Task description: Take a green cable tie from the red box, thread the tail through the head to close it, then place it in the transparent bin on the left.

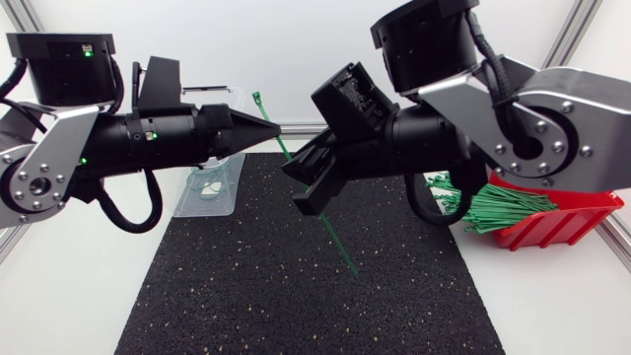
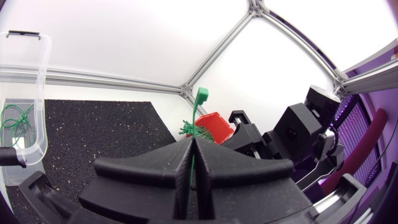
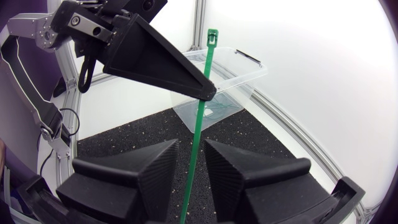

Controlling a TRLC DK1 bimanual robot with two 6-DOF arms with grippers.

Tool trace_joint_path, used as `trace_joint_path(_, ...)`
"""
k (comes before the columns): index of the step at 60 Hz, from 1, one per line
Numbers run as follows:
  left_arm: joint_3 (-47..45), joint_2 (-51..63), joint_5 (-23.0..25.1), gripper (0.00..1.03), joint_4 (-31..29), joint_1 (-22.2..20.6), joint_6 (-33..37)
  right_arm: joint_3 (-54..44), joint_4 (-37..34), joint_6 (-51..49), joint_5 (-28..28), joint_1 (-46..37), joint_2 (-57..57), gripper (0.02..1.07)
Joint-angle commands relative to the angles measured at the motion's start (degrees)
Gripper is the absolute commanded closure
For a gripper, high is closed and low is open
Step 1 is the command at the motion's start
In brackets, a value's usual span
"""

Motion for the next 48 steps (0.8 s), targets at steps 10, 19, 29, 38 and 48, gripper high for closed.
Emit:
trace_joint_path(10, -1.2, -0.2, 1.3, 1.0, 0.3, -0.1, 0.7, 1.1, 1.3, -0.2, -0.4, 0.5, 1.8, 0.95)
trace_joint_path(19, -1.5, -0.4, 1.8, 1.0, 0.6, 0.1, 0.6, 0.1, 2.0, 0.7, -0.4, 0.5, 1.7, 1.01)
trace_joint_path(29, -1.8, -0.5, 1.8, 1.0, 1.4, 0.3, 0.6, -0.5, 2.4, 1.4, -0.4, 0.8, 1.7, 1.01)
trace_joint_path(38, -1.9, -0.4, 1.8, 0.97, 1.9, 0.3, 0.6, -0.6, 2.4, 2.0, -0.3, 1.2, 1.7, 1.01)
trace_joint_path(48, -2.1, -0.4, 1.8, 0.94, 2.1, 0.6, 0.1, -0.8, 2.5, 2.7, -0.3, 1.3, 1.7, 1.01)
